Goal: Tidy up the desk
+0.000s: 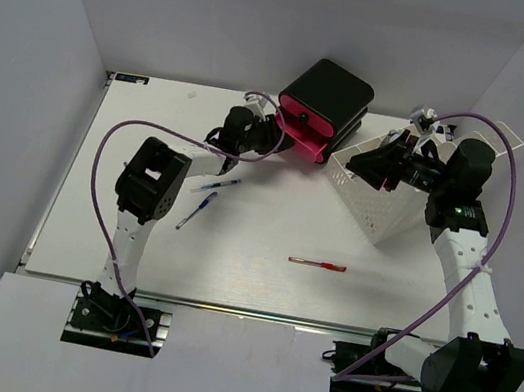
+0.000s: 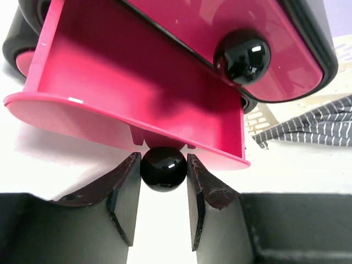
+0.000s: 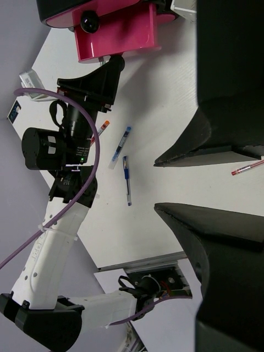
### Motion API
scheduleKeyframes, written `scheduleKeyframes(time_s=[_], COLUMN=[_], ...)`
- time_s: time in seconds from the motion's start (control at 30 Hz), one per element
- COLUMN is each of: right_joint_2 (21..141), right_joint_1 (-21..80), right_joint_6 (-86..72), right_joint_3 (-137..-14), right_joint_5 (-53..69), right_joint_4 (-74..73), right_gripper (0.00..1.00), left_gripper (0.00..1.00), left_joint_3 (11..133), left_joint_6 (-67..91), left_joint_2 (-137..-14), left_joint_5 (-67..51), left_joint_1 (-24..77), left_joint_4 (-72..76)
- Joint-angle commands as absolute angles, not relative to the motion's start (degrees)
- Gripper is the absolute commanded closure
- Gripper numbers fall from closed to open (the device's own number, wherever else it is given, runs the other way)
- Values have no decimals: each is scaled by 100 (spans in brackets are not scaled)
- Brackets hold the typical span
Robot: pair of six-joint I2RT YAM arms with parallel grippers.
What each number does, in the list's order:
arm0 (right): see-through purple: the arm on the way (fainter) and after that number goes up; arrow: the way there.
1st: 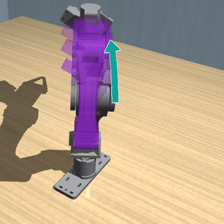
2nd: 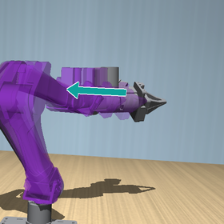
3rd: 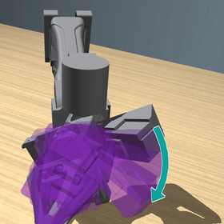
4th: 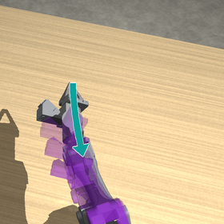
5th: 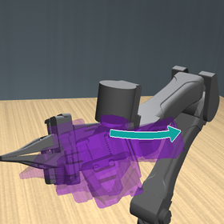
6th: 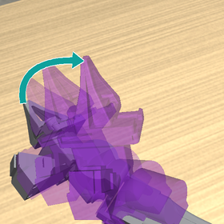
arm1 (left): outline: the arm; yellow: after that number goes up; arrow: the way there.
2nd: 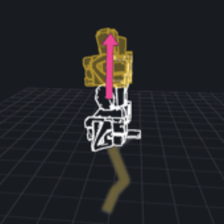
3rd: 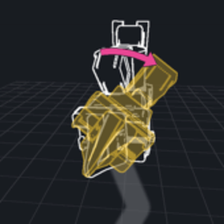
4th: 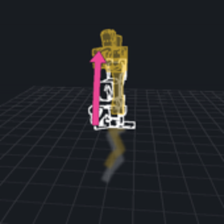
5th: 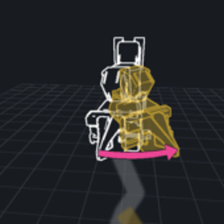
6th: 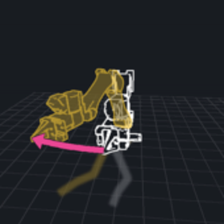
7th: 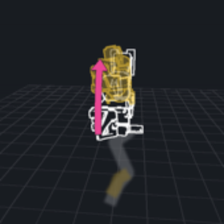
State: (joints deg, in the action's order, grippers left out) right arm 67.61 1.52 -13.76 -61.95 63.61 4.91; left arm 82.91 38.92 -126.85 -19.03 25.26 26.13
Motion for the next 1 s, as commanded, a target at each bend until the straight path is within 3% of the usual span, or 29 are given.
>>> scheduleKeyframes(time_s=[0.0,0.03,0.13,0.23,0.63,0.83,0.97], right_joint_2=[6750,6759,6785,6785,6785,6890,7092], right_joint_1=[114,123,114,132,184,438,711], right_joint_6=[-1468,-1468,-1468,-1442,-845,473,1457], right_joint_3=[-6108,-6091,-6082,-6082,-6152,-6389,-6670], right_joint_5=[6478,6486,6530,6583,6697,6733,6575], right_joint_4=[800,809,835,835,423,-552,-1404], right_gripper=[62,60,55,52,41,38,40], left_gripper=[67,54,33,25,20,21,27], left_joint_3=[8191,8200,8297,8367,7674,7076,6576], left_joint_6=[3814,3814,3814,3815,3718,3613,3446], left_joint_2=[-12252,-12278,-12313,-12314,-11402,-10539,-9558], left_joint_5=[-2021,-2030,-2004,-2013,-2109,-2276,-2504], left_joint_1=[2496,2496,2496,2496,2443,2277,2145], left_joint_4=[2505,2487,2382,2303,2092,1952,1391])
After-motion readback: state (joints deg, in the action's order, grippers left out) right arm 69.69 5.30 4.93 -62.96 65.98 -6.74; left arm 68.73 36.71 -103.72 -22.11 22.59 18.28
